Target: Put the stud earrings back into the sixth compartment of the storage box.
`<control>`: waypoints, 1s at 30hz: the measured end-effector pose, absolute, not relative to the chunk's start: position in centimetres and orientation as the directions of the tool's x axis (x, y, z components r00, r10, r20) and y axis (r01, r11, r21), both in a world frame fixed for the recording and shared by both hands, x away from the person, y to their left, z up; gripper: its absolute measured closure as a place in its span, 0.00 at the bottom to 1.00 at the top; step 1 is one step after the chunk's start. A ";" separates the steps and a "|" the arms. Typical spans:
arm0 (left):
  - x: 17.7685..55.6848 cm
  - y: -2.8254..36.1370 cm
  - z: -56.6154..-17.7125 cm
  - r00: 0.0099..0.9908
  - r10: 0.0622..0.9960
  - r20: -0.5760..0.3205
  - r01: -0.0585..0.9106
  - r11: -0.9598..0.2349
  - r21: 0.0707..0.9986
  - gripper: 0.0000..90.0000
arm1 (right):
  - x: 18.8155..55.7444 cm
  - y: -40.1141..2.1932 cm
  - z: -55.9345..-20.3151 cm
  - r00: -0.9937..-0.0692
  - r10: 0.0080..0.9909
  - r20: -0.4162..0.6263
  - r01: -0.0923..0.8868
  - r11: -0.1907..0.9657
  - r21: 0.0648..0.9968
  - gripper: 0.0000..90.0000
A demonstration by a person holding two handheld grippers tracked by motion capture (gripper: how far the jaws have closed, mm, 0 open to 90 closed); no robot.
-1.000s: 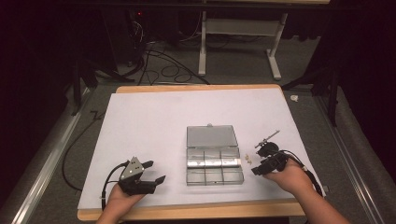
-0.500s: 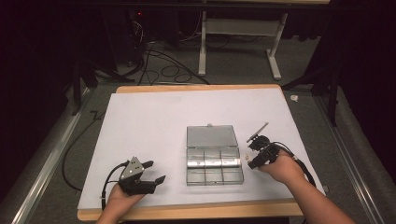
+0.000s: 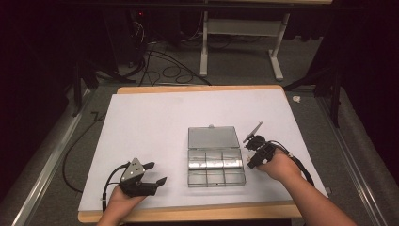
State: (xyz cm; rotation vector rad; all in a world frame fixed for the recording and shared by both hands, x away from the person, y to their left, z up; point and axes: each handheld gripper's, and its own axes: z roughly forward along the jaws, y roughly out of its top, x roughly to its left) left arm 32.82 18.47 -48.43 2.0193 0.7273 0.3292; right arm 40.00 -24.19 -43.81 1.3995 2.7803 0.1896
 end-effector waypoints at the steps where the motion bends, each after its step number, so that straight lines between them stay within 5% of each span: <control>1: 32.8 18.5 -48.4 0.788 0.613 -0.057 0.363 -0.389 0.847 0.28 | 40.1 -24.1 -43.9 -0.604 0.796 0.020 0.793 0.599 0.111 0.85; 30: 32.8 18.5 -48.5 0.785 0.617 -0.051 0.358 -0.385 0.850 0.28 | 38.7 -25.8 -42.0 -0.573 0.814 0.099 0.816 0.554 0.168 0.89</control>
